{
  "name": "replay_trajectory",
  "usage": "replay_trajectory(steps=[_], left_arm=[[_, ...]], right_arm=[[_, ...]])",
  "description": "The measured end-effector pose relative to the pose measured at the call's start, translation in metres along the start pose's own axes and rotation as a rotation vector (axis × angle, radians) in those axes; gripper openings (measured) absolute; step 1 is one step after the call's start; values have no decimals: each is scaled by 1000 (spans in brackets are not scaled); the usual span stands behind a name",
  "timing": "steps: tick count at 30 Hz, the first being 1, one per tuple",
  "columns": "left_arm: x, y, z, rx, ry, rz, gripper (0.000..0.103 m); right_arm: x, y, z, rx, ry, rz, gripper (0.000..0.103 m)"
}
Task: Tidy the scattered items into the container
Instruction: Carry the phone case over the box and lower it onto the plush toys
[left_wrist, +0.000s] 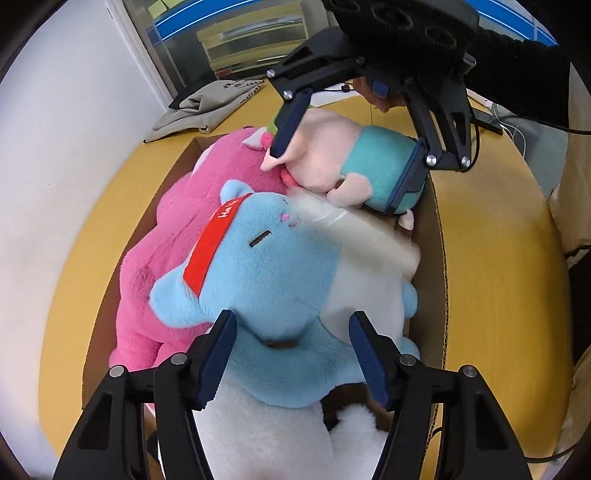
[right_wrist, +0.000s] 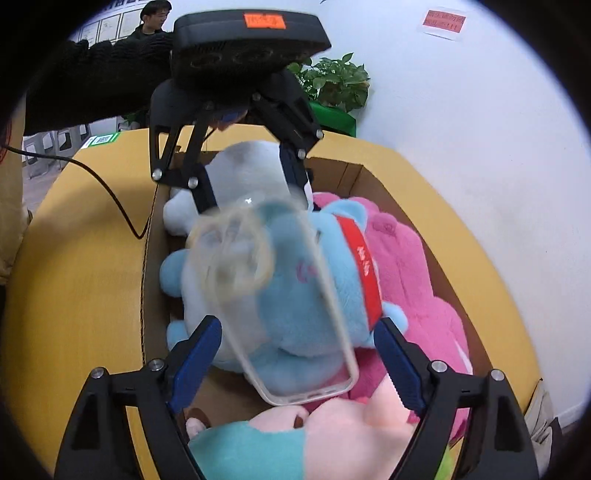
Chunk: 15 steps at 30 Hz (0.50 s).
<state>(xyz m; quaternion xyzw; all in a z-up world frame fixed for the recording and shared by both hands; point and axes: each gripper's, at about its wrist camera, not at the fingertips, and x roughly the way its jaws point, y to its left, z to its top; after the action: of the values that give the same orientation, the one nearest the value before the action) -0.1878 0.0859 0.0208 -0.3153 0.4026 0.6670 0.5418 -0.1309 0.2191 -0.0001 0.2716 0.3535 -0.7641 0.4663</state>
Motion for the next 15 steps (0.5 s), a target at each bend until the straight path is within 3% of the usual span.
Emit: replay_trajectory(steps=[3, 7, 9, 15], left_arm=[[-3, -1, 4, -30, -29, -24, 68], [-9, -12, 8, -51, -73, -61, 68], [-12, -20, 10, -50, -87, -81, 68], [-9, -48, 17, -46, -125, -151, 68]], right_arm=[[18, 4, -3, -15, 61, -5, 82], [40, 19, -6, -87, 143, 51, 78], [37, 18, -6, -96, 169, 101, 50], [20, 20, -4, -155, 202, 99, 34]])
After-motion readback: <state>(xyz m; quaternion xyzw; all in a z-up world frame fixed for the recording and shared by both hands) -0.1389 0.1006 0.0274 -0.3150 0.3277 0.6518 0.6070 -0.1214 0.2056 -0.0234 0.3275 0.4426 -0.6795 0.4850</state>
